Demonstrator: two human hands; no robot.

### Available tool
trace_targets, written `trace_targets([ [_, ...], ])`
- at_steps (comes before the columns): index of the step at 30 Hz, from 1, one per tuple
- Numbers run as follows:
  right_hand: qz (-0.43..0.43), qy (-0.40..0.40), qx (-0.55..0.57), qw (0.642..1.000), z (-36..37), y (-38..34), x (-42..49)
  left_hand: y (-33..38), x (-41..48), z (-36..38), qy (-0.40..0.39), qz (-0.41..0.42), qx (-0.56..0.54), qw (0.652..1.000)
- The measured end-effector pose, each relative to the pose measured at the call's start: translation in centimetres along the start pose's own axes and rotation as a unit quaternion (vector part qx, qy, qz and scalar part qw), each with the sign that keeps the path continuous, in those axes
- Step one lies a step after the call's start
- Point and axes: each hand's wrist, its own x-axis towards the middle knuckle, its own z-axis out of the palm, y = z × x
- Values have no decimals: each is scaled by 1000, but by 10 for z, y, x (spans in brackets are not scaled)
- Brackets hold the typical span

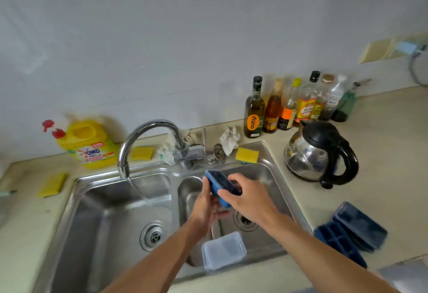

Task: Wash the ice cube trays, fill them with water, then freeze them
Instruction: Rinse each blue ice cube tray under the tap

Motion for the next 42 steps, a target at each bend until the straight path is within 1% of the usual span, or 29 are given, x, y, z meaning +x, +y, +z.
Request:
trace_targets([
  [4, -49, -90, 15, 995, 45, -32, 14, 8, -21, -47, 85, -5, -44, 995],
  [8, -87, -156, 7, 984, 87, -64, 16, 16, -40, -90, 168, 12, -36, 985],
  [11, -79, -197, 37, 976, 108, -80, 16, 18, -48, -115, 212, 24, -36, 976],
  [15, -41, -255, 68, 964, 130, -90, 22, 19, -46, -142, 227, 2, -16, 974],
  [17, -16, -267, 101, 958, 142, -93, 27, 21, -38, -154, 224, -4, -3, 975],
  [19, 6, -268, 119, 956, 152, -99, 36, 26, -28, -166, 217, -12, 1, 976],
  [22, 34, -249, 105, 962, 171, -110, 53, 36, -9, -188, 192, -31, 13, 981],
  [25, 72, -217, 98, 969, 194, -119, 67, 47, 13, -214, 165, -55, 57, 983],
  [29, 103, -191, 124, 968, 224, -128, 83, 64, 38, -245, 127, -77, 126, 981],
  [34, 139, -143, 163, 966, 240, -130, 97, 79, 62, -258, 87, -72, 187, 976],
  [40, 148, -129, 194, 961, 253, -131, 109, 89, 69, -268, 45, -31, 231, 971],
  [42, 141, -130, 202, 961, 257, -130, 109, 90, 70, -271, 49, -23, 240, 969],
])
